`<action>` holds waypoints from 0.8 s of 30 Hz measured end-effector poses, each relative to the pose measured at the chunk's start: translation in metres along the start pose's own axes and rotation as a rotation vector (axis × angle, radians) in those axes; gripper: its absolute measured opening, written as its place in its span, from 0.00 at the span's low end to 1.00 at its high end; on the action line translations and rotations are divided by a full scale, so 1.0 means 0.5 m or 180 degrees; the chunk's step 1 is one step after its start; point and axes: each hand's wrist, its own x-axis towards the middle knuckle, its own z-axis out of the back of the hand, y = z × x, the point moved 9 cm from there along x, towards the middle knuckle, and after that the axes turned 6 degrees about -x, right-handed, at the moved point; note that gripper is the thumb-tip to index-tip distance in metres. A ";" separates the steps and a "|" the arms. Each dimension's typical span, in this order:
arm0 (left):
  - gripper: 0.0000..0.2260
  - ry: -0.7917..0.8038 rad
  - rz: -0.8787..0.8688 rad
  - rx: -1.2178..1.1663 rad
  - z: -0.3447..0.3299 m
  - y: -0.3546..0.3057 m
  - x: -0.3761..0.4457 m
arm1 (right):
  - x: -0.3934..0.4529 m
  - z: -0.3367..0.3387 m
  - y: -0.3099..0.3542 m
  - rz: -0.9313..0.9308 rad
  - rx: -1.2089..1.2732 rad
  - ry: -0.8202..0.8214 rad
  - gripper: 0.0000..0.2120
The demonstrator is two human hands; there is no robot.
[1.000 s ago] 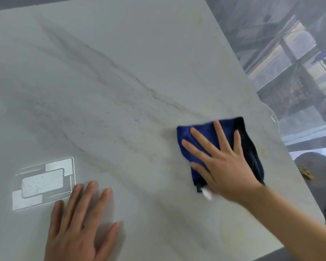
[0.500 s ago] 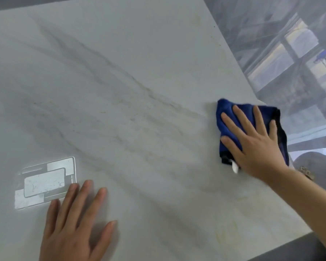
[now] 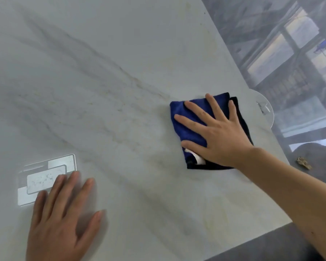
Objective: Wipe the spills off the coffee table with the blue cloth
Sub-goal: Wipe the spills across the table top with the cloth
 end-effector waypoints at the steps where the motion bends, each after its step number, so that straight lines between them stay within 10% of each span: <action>1: 0.30 0.0002 0.0022 -0.0015 0.001 0.000 0.000 | 0.008 0.003 -0.013 -0.0075 -0.0028 -0.0030 0.31; 8: 0.32 0.0209 0.0101 -0.0038 -0.001 0.000 0.000 | -0.064 -0.005 -0.042 -0.0522 0.0255 -0.0048 0.31; 18: 0.32 0.0311 0.0088 0.0050 -0.005 0.000 0.003 | -0.159 -0.018 0.184 0.0928 -0.0138 -0.0048 0.25; 24: 0.33 0.0306 0.0115 0.0099 -0.007 0.006 -0.001 | -0.028 0.006 0.122 0.0186 0.0125 -0.0110 0.27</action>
